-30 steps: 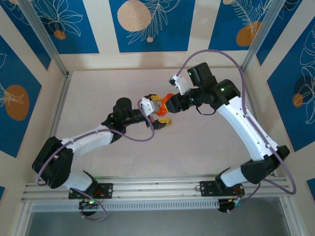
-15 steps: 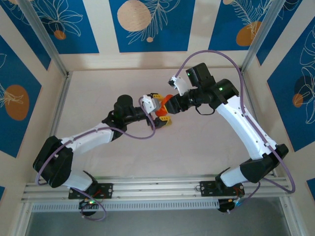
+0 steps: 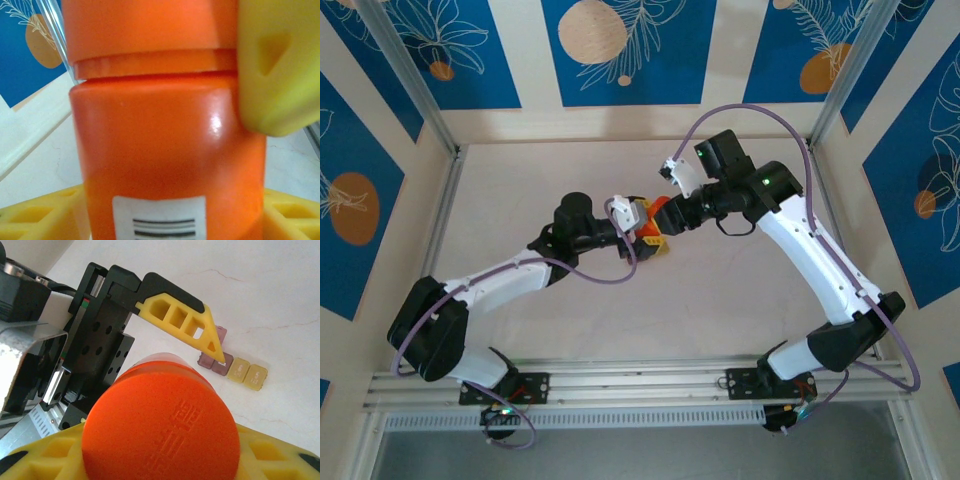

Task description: Sort the pills into containers

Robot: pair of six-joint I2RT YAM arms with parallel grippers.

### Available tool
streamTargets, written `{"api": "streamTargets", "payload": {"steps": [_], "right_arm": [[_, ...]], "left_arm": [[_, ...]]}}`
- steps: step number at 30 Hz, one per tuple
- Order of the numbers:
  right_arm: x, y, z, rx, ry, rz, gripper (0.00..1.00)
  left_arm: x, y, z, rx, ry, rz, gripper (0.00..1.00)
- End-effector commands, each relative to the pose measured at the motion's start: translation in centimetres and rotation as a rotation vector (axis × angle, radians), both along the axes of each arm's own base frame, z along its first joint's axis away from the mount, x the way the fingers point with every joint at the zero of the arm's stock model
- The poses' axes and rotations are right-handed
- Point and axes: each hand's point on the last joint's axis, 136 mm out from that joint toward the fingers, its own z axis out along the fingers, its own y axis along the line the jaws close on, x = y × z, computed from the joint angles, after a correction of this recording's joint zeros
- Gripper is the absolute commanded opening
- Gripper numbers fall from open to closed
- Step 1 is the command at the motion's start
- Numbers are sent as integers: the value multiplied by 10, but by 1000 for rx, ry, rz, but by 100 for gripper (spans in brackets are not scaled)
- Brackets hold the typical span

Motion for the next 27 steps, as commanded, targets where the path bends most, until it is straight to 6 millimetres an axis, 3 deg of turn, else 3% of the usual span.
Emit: {"api": "streamTargets", "payload": {"steps": [1, 8, 17, 27], "right_arm": [[-3, 1, 8, 3, -18, 25, 40], [-4, 1, 7, 1, -16, 26, 40], [-3, -2, 6, -13, -22, 15, 43], [-5, -8, 13, -17, -50, -8, 56]], "left_arm": [[-7, -7, 10, -9, -28, -54, 64], [-13, -8, 8, -4, -18, -84, 45], [-26, -9, 11, -7, -38, -155, 0], [-18, -6, 3, -8, 18, -93, 0]]}}
